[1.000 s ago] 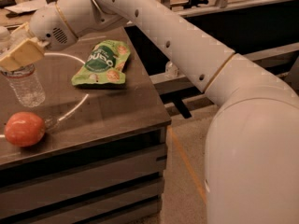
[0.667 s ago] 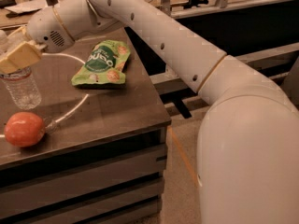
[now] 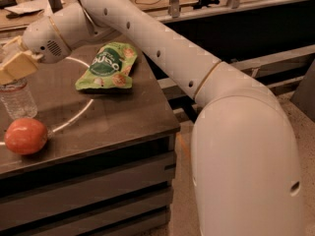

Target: Move water bottle near apple

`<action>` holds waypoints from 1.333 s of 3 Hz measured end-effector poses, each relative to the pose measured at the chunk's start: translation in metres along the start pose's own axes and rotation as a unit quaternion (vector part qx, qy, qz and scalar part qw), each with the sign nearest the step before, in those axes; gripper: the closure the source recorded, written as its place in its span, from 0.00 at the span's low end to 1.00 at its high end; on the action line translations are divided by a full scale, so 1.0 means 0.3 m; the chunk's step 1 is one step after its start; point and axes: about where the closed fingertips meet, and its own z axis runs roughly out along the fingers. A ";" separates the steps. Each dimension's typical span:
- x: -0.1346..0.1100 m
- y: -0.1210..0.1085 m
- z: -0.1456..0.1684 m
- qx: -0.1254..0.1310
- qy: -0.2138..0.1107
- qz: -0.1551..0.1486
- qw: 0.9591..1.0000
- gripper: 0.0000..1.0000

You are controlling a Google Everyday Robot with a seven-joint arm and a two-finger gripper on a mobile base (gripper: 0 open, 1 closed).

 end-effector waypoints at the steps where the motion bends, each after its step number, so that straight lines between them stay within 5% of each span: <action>1: 0.013 -0.001 0.011 -0.005 0.002 0.005 1.000 1.00; 2: 0.036 0.003 0.013 -0.014 0.010 0.013 1.000 0.87; 4: 0.070 0.005 0.029 -0.027 0.025 0.011 0.999 0.40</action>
Offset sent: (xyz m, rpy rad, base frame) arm 0.0023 -0.0081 -0.0235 -0.0781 0.0421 0.0331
